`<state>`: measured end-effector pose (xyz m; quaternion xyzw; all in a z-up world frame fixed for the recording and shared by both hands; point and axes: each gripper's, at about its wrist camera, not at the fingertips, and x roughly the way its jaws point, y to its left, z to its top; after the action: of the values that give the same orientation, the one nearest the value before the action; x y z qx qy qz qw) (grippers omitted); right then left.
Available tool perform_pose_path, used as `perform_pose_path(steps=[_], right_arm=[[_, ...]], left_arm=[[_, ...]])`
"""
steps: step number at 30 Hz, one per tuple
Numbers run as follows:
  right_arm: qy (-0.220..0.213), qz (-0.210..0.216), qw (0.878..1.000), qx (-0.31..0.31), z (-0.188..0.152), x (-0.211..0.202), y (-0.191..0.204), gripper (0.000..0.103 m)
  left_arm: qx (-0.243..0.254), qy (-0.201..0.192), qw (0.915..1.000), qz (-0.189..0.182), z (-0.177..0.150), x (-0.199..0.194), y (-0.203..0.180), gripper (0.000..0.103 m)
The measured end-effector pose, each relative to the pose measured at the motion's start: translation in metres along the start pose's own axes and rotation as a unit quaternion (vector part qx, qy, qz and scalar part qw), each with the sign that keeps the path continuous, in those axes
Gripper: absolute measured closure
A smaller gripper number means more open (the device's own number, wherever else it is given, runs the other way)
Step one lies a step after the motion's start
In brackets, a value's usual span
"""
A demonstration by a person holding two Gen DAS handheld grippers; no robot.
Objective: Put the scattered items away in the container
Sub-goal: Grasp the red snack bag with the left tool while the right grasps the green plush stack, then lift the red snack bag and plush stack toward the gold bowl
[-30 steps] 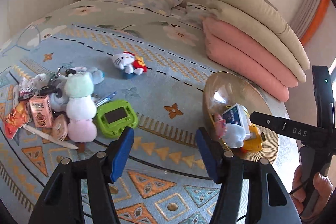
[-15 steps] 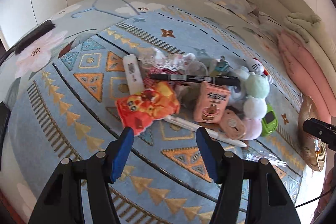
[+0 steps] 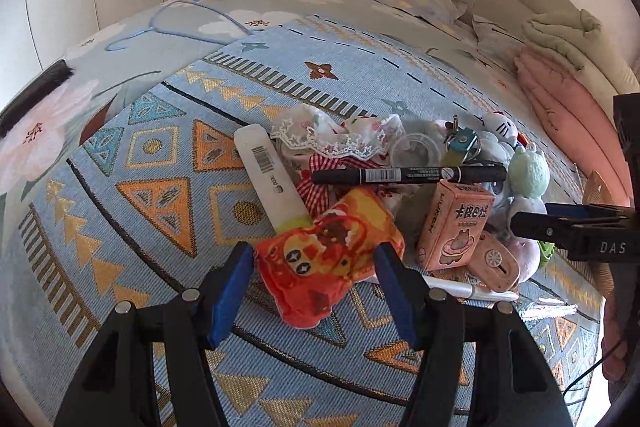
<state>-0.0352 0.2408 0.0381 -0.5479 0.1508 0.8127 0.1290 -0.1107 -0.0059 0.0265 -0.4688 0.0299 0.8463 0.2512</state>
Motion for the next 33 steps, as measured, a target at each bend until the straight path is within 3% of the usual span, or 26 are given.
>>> perform_pose_path(steps=[4, 7, 10, 12, 18, 21, 28, 30, 33], right_arm=[[-0.017, -0.009, 1.0, -0.012, 0.003, 0.003, 0.006, 0.018], [-0.03, -0.006, 0.999, -0.025, 0.004, 0.005, 0.013, 0.019], [-0.043, 0.019, 0.998, -0.039, 0.003, 0.006, 0.02, 0.044], [-0.052, 0.018, 0.998, -0.042, 0.0, 0.002, 0.023, 0.056], [-0.052, 0.049, 0.997, -0.025, -0.005, -0.016, 0.013, 0.057], [-0.066, 0.057, 0.996, -0.02, -0.008, -0.032, 0.005, 0.057], [-0.071, 0.08, 0.994, -0.015, -0.022, -0.06, -0.01, 0.057], [-0.069, 0.077, 0.994, -0.028, -0.029, -0.065, -0.012, 0.057], [-0.07, 0.07, 0.994, -0.04, -0.04, -0.072, -0.018, 0.057]], left_arm=[[-0.007, 0.007, 0.9999, -0.014, -0.002, 0.011, -0.001, 0.037], [0.01, 0.001, 0.9999, 0.006, -0.007, 0.017, -0.01, 0.033], [0.015, -0.017, 0.9997, 0.013, -0.01, 0.015, -0.014, 0.038], [0.013, -0.021, 0.9997, 0.004, -0.011, 0.013, -0.015, 0.057], [0.011, -0.023, 0.9997, -0.004, -0.013, -0.001, -0.025, 0.069], [0.014, -0.013, 0.9998, 0.002, -0.016, -0.012, -0.034, 0.069], [0.041, -0.013, 0.9981, 0.043, -0.024, -0.04, -0.062, 0.07], [0.051, -0.023, 0.9958, 0.073, -0.029, -0.052, -0.074, 0.07], [0.058, -0.04, 0.9938, 0.086, -0.034, -0.073, -0.09, 0.07]])
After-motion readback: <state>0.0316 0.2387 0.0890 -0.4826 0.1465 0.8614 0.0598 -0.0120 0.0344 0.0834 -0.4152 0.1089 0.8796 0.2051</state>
